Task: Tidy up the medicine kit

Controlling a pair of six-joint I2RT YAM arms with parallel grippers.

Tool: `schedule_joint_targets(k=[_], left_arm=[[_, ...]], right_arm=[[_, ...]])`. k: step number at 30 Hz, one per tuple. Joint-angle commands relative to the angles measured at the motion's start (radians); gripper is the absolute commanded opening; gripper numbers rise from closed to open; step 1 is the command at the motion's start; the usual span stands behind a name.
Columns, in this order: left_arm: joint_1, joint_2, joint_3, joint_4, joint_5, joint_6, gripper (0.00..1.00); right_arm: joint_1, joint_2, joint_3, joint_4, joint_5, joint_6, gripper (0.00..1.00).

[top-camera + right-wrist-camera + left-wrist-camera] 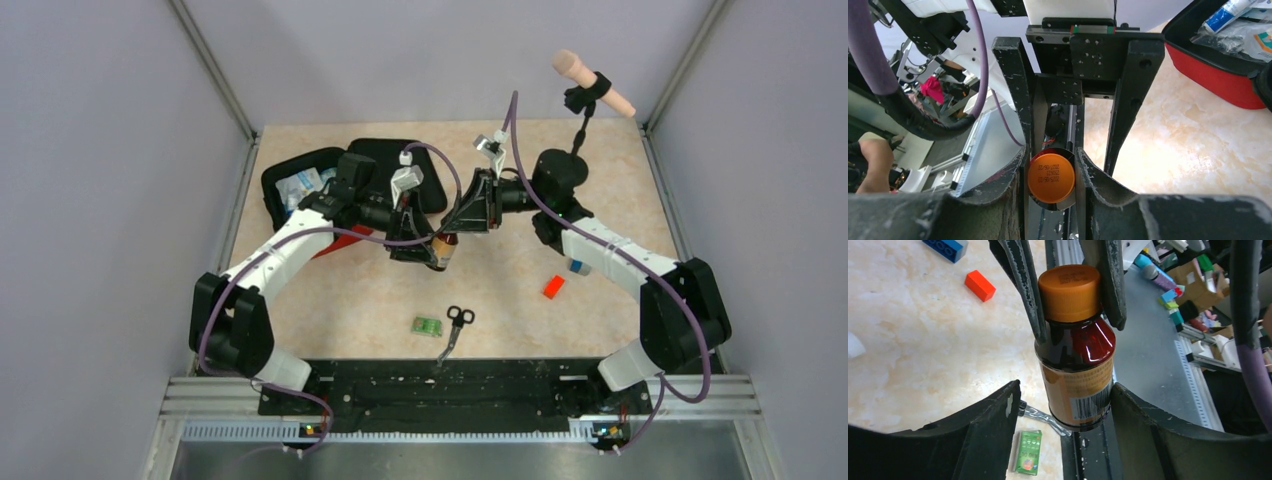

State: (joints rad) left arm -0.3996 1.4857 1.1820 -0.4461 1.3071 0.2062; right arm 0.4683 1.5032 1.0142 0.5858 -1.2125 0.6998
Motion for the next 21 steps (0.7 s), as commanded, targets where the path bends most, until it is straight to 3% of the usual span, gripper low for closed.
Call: schedule_joint_targets(k=[1,6,21], left_arm=[[-0.01,0.025,-0.02,0.16,0.09,-0.161,0.69],[-0.021,0.023,-0.066,0.357,0.101,-0.351,0.66],[-0.042,0.041,-0.058,0.388,0.17,-0.427,0.34]], right_arm=[[-0.002,-0.028,-0.002,0.079,0.016,0.007,0.0],[-0.002,-0.03,-0.008,0.016,0.05,-0.048,0.0],[-0.002,-0.041,-0.015,-0.049,0.075,-0.112,0.0]])
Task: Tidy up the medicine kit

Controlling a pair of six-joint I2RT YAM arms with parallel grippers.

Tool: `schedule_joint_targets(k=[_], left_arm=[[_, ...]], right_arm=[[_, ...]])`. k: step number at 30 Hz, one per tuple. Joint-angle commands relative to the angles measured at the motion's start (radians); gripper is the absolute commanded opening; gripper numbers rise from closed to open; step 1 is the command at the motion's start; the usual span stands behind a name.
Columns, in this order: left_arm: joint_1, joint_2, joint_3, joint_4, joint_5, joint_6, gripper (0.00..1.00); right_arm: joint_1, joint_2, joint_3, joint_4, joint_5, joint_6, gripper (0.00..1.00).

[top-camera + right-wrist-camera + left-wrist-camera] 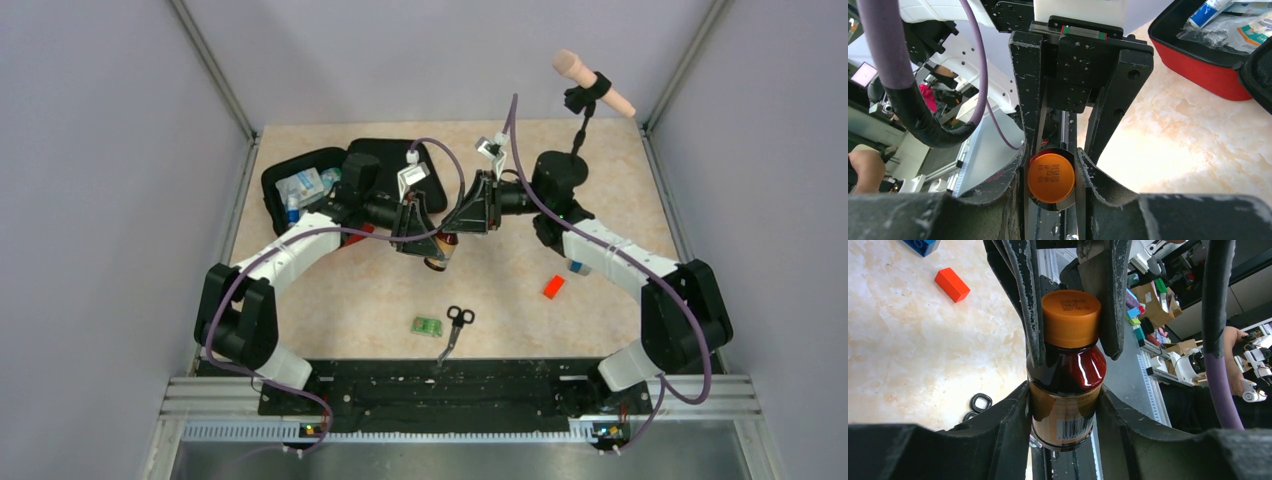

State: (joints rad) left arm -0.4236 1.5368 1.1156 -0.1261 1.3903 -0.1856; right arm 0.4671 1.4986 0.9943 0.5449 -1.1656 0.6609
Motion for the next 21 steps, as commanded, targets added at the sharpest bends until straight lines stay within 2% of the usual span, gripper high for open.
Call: schedule_joint_targets(k=[1,4,5,9,12,13,16,19,21], left_arm=[[-0.018,-0.011,0.008,0.069,0.087,-0.037,0.32],[-0.017,-0.012,0.008,0.069,0.087,-0.037,0.28],[-0.017,-0.013,0.009,0.068,0.09,-0.036,0.25],[-0.017,-0.017,0.008,0.041,0.087,0.004,0.2],[-0.014,-0.025,0.008,-0.01,0.074,0.066,0.12],[-0.01,-0.029,0.009,-0.037,0.069,0.095,0.08],[0.008,-0.041,0.02,-0.148,0.044,0.19,0.0],[0.033,-0.029,0.077,-0.48,-0.04,0.455,0.0],[0.037,0.001,0.126,-0.705,-0.165,0.659,0.0]], right_arm=[[0.0,-0.038,0.004,-0.018,0.031,-0.081,0.0],[-0.002,-0.045,0.005,-0.046,0.028,-0.102,0.0],[-0.003,-0.043,0.006,-0.052,0.016,-0.11,0.09],[-0.014,-0.047,0.031,-0.062,-0.021,-0.103,0.6],[-0.038,-0.052,0.055,-0.076,-0.025,-0.087,0.82],[-0.048,-0.055,0.059,-0.089,-0.026,-0.087,0.86],[-0.081,-0.071,0.044,-0.099,-0.024,-0.086,0.89],[-0.117,-0.091,0.02,-0.088,-0.026,-0.068,0.92],[-0.141,-0.108,0.003,-0.07,-0.031,-0.048,0.94]])
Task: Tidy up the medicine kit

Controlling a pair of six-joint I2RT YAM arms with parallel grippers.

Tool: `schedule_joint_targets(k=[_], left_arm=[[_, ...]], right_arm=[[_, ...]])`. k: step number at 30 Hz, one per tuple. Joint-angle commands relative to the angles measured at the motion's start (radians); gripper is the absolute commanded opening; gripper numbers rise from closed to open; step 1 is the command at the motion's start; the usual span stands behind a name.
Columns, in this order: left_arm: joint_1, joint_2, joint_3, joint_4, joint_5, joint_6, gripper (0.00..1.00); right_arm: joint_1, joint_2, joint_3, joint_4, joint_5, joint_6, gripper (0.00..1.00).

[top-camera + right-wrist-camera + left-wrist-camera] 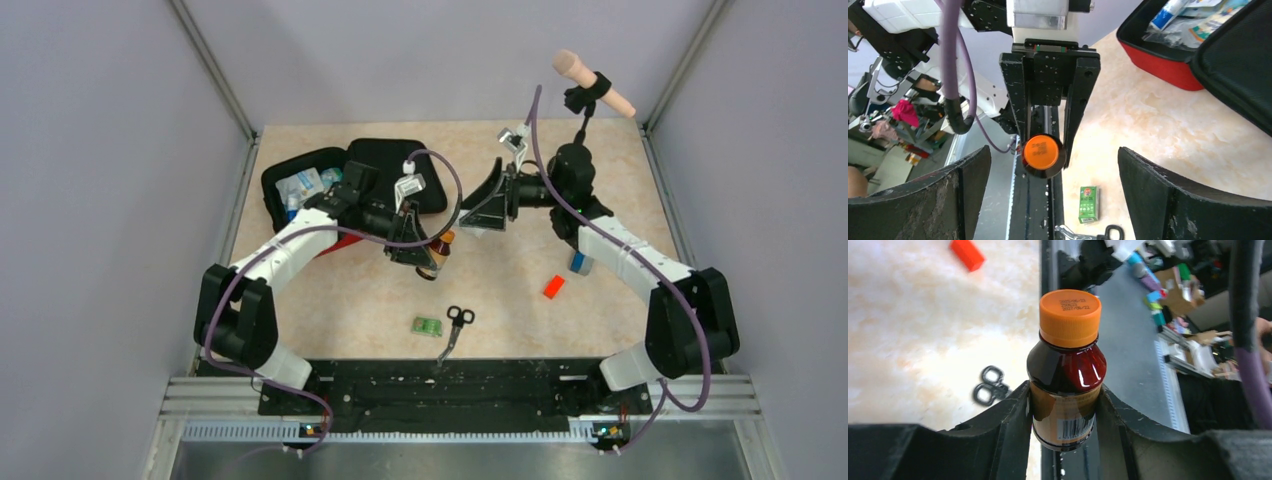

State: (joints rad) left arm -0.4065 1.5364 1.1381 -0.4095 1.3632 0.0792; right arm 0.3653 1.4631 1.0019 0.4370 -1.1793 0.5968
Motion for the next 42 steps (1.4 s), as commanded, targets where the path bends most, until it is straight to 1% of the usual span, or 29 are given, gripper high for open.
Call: schedule_joint_targets(k=[1,5,6,8,10,12,15,17,19,21,23,27,29,32,36,40,42], left_arm=[[0.021,0.014,0.119,-0.487,-0.197,0.467,0.0],[0.052,0.003,0.129,-0.583,-0.4,0.544,0.0],[0.056,-0.008,0.128,-0.582,-0.468,0.547,0.0],[0.066,-0.03,0.133,-0.575,-0.65,0.557,0.0],[0.078,-0.041,0.16,-0.584,-0.779,0.581,0.0],[0.103,-0.037,0.203,-0.612,-0.863,0.613,0.0],[0.161,-0.026,0.275,-0.622,-0.962,0.604,0.0],[0.211,-0.021,0.316,-0.615,-1.021,0.607,0.0],[0.239,-0.019,0.338,-0.576,-1.137,0.605,0.0],[0.242,-0.011,0.338,-0.54,-1.281,0.624,0.0],[0.242,0.005,0.341,-0.524,-1.384,0.654,0.0],[0.245,0.046,0.339,-0.484,-1.534,0.716,0.0],[0.252,0.069,0.336,-0.467,-1.56,0.736,0.0],[0.261,0.108,0.322,-0.449,-1.561,0.775,0.0],[0.271,0.16,0.3,-0.452,-1.535,0.864,0.0],[0.287,0.197,0.31,-0.465,-1.472,0.911,0.0],[0.292,0.219,0.311,-0.459,-1.472,0.932,0.0]], right_arm=[[-0.047,-0.078,-0.01,0.041,-0.02,0.018,0.94],[-0.064,-0.091,-0.035,0.048,-0.016,0.015,0.95],[-0.065,-0.093,-0.041,0.055,-0.012,0.014,0.95],[-0.065,-0.089,-0.041,0.062,-0.007,0.013,0.95],[-0.066,-0.087,-0.037,0.062,-0.008,0.011,0.95],[-0.067,-0.086,-0.036,0.064,-0.011,0.004,0.95],[-0.065,-0.088,-0.041,0.062,-0.015,-0.009,0.95],[-0.065,-0.091,-0.042,0.043,-0.016,-0.027,0.94],[-0.065,-0.095,-0.042,0.025,-0.013,-0.039,0.94],[-0.065,-0.098,-0.041,0.013,-0.002,-0.049,0.94],[-0.065,-0.097,-0.037,0.009,0.003,-0.057,0.94],[-0.066,-0.099,-0.031,-0.014,0.006,-0.075,0.94],[-0.065,-0.105,-0.037,-0.028,0.01,-0.091,0.94],[-0.065,-0.111,-0.039,-0.052,0.015,-0.115,0.94],[-0.067,-0.119,-0.038,-0.084,0.035,-0.144,0.94],[-0.066,-0.119,-0.037,-0.11,0.051,-0.169,0.94],[-0.066,-0.12,-0.036,-0.117,0.055,-0.175,0.94]])
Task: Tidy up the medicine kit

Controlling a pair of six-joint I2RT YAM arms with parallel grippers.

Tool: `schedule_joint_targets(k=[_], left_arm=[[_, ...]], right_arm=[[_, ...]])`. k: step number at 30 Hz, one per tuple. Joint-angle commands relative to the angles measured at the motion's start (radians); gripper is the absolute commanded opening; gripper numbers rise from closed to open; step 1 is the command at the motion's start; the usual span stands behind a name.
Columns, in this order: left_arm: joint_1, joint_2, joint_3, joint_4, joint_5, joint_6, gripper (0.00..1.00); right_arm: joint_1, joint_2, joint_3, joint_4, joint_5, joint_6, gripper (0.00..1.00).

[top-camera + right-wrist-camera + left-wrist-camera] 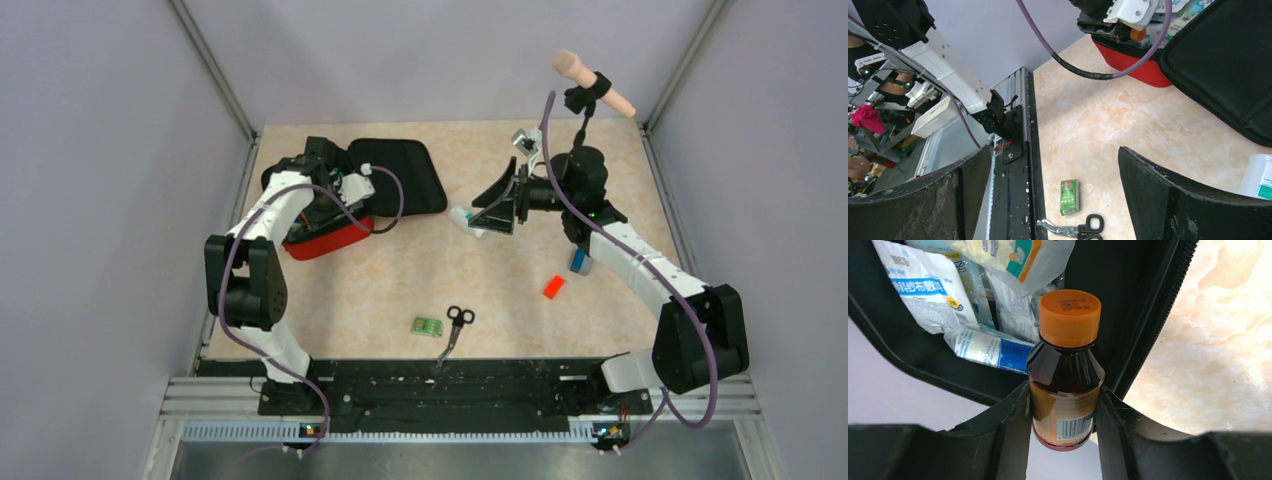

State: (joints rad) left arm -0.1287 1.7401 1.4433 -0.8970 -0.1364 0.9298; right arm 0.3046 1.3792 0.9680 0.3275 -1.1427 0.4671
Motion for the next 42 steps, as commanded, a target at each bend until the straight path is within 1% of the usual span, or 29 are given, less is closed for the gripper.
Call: schedule_joint_targets(k=[1,5,8,10,14,20,22,23,24,25,28,31,34,36,39,42], left_arm=[[0.016,0.032,0.006,0.024,0.026,0.102,0.0],[0.027,0.071,0.004,0.023,0.034,0.174,0.02],[0.033,0.111,0.02,0.024,0.042,0.182,0.04],[0.037,0.139,0.036,0.021,0.049,0.178,0.07],[0.053,0.178,0.064,0.02,0.07,0.163,0.16],[0.064,0.167,0.054,0.046,0.059,0.152,0.28],[0.066,0.151,0.046,0.054,0.058,0.148,0.36],[0.066,0.138,0.038,0.068,0.057,0.145,0.42],[0.066,0.125,0.029,0.079,0.054,0.143,0.47],[0.066,0.111,0.02,0.086,0.053,0.143,0.48],[0.066,0.072,0.016,0.088,0.031,0.13,0.5],[0.074,-0.008,0.015,0.096,0.015,0.117,0.5],[0.082,-0.091,0.008,0.095,0.068,0.092,0.52],[0.083,-0.138,-0.007,0.081,0.116,0.081,0.53],[0.083,-0.18,-0.04,0.06,0.194,0.087,0.51],[0.083,-0.183,-0.083,0.081,0.194,0.097,0.49]], right_arm=[[-0.005,-0.036,-0.001,-0.01,0.017,-0.046,0.94],[-0.005,-0.034,0.003,-0.028,0.026,-0.061,0.94],[-0.006,-0.033,0.005,-0.047,0.027,-0.074,0.94],[-0.006,-0.035,0.005,-0.056,0.028,-0.083,0.94],[-0.005,-0.037,0.007,-0.085,0.035,-0.112,0.94],[-0.007,-0.025,0.005,-0.09,0.041,-0.127,0.95],[-0.006,-0.015,0.004,-0.095,0.046,-0.148,0.95],[-0.006,-0.009,0.005,-0.105,0.054,-0.164,0.95],[-0.006,-0.002,0.005,-0.112,0.063,-0.176,0.95],[-0.006,0.01,0.005,-0.115,0.066,-0.183,0.96],[-0.006,0.035,0.02,-0.148,0.073,-0.227,0.96],[-0.006,0.068,0.048,-0.235,0.117,-0.324,0.96],[-0.006,0.101,0.069,-0.293,0.149,-0.382,0.96],[-0.007,0.124,0.079,-0.302,0.15,-0.384,0.96],[-0.005,0.156,0.11,-0.318,0.147,-0.378,0.96],[-0.006,0.175,0.133,-0.326,0.146,-0.378,0.96]])
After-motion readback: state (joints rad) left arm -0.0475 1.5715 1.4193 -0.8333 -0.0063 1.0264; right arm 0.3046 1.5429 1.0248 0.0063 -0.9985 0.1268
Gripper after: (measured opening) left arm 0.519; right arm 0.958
